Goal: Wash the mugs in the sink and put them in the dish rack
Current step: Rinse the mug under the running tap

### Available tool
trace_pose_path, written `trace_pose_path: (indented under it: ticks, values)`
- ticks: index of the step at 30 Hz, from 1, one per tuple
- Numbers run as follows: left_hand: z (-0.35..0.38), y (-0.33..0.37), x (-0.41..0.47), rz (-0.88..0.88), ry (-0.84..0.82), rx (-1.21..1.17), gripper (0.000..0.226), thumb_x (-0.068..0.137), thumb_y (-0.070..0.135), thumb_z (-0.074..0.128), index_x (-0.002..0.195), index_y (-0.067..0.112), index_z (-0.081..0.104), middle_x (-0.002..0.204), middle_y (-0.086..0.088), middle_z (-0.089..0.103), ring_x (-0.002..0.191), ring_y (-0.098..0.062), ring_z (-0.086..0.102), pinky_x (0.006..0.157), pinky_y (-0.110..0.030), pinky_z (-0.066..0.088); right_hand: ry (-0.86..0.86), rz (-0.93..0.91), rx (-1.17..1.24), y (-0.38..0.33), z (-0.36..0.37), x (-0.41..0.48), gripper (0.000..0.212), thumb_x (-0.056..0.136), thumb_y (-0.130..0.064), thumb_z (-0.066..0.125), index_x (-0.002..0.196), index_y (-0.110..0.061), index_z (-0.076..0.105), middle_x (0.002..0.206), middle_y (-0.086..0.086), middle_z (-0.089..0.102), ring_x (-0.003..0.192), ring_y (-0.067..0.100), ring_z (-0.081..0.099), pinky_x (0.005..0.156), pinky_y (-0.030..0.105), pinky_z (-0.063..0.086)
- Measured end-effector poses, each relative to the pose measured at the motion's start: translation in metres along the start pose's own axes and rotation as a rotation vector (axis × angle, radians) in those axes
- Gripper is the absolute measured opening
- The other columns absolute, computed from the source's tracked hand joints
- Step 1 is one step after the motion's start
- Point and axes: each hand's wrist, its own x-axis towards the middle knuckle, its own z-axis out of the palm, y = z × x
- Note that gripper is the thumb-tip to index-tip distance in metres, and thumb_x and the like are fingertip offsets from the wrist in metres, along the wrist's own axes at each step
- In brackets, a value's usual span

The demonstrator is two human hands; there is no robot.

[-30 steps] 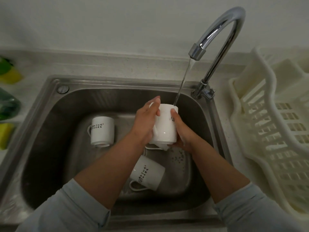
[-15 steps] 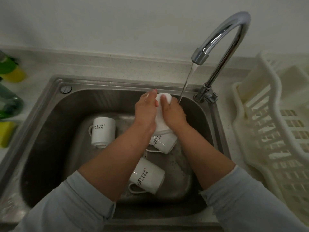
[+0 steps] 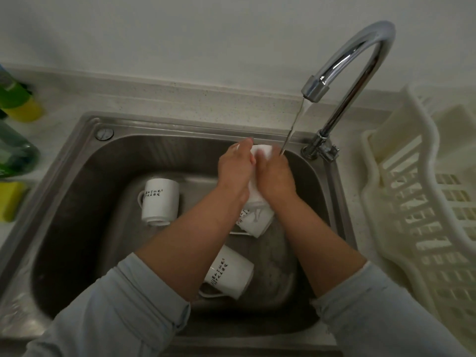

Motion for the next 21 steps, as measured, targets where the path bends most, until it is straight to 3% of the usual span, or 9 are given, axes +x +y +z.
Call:
trace_pose_path:
  ticks: [2,3,5,8,11,14,18,19,21]
  values:
    - [-0.005,0.005,0.005,-0.039,-0.018,-0.005,0.014,0.093,0.024,0.052,0.087,0.017,0.062,0.064,0.003,0.047,0.062,-0.010,0.049,0.061,-0.024,0.045,0.042,-0.194,-0.164,0.003,0.010,-0.025,0.057,0.099,-0.041,0.032,0.148,-0.017,0.016,0.152,0.016,0.023,0.135,0.030,0.030,0.106,0.041,0.035]
    - [-0.008,0.006,0.006,-0.050,-0.037,0.001,0.014,0.093,0.025,0.051,0.092,0.016,0.062,0.069,0.001,0.049,0.068,-0.012,0.052,0.066,-0.027,0.047,0.017,-0.244,-0.164,0.006,0.009,-0.028,0.059,0.099,-0.043,0.032,0.149,-0.021,0.010,0.155,0.012,0.016,0.139,0.028,0.024,0.109,0.040,0.031]
    - [-0.009,0.003,0.003,-0.043,-0.070,0.019,0.015,0.093,0.024,0.051,0.096,0.016,0.063,0.078,-0.001,0.056,0.077,-0.016,0.057,0.072,-0.031,0.049,-0.069,-0.164,-0.037,0.004,-0.002,-0.012,0.062,0.097,-0.046,0.036,0.150,-0.025,0.010,0.152,0.010,0.024,0.135,0.026,0.032,0.100,0.035,0.034]
    - [-0.002,0.000,-0.001,-0.023,-0.052,-0.002,0.015,0.091,0.020,0.053,0.082,0.018,0.064,0.075,0.000,0.058,0.074,-0.016,0.057,0.074,-0.032,0.049,-0.089,0.096,0.169,0.000,-0.016,0.012,0.056,0.097,-0.046,0.036,0.143,-0.016,0.028,0.138,0.015,0.046,0.121,0.027,0.047,0.084,0.026,0.032]
    - [0.004,0.005,-0.002,-0.028,-0.029,-0.032,0.016,0.093,0.020,0.051,0.082,0.020,0.064,0.063,0.002,0.047,0.061,-0.010,0.048,0.065,-0.025,0.045,0.032,-0.046,-0.051,-0.005,-0.006,-0.018,0.059,0.098,-0.042,0.036,0.146,-0.012,0.020,0.143,0.017,0.037,0.125,0.029,0.043,0.094,0.032,0.036]
    - [0.000,0.003,-0.002,-0.019,-0.045,-0.032,0.013,0.093,0.022,0.052,0.089,0.017,0.064,0.065,0.002,0.051,0.063,-0.010,0.051,0.062,-0.023,0.047,-0.008,-0.163,-0.099,0.005,-0.002,-0.025,0.065,0.097,-0.045,0.036,0.149,-0.017,0.010,0.151,0.012,0.025,0.134,0.028,0.033,0.105,0.039,0.034]
    - [-0.003,0.001,-0.003,-0.063,-0.064,-0.037,0.013,0.088,0.019,0.055,0.082,0.016,0.066,0.089,-0.010,0.059,0.085,-0.025,0.059,0.086,-0.043,0.052,-0.156,0.125,0.330,0.002,-0.026,0.011,0.050,0.095,-0.051,0.039,0.128,-0.014,0.047,0.111,0.004,0.057,0.101,0.018,0.055,0.084,0.029,0.040]
    - [-0.003,0.002,-0.001,-0.065,-0.061,-0.050,0.013,0.087,0.019,0.055,0.080,0.016,0.066,0.088,-0.011,0.058,0.085,-0.026,0.058,0.088,-0.045,0.051,-0.136,0.150,0.353,0.001,-0.026,0.010,0.050,0.096,-0.051,0.036,0.124,-0.012,0.050,0.108,0.005,0.058,0.094,0.017,0.055,0.079,0.029,0.039]
    - [-0.005,0.005,0.003,-0.043,-0.046,-0.053,0.015,0.088,0.018,0.054,0.082,0.017,0.067,0.081,-0.007,0.056,0.080,-0.022,0.056,0.083,-0.039,0.052,-0.045,0.106,0.237,-0.002,-0.014,-0.008,0.050,0.098,-0.046,0.035,0.133,-0.010,0.039,0.121,0.011,0.053,0.097,0.020,0.052,0.079,0.029,0.038]
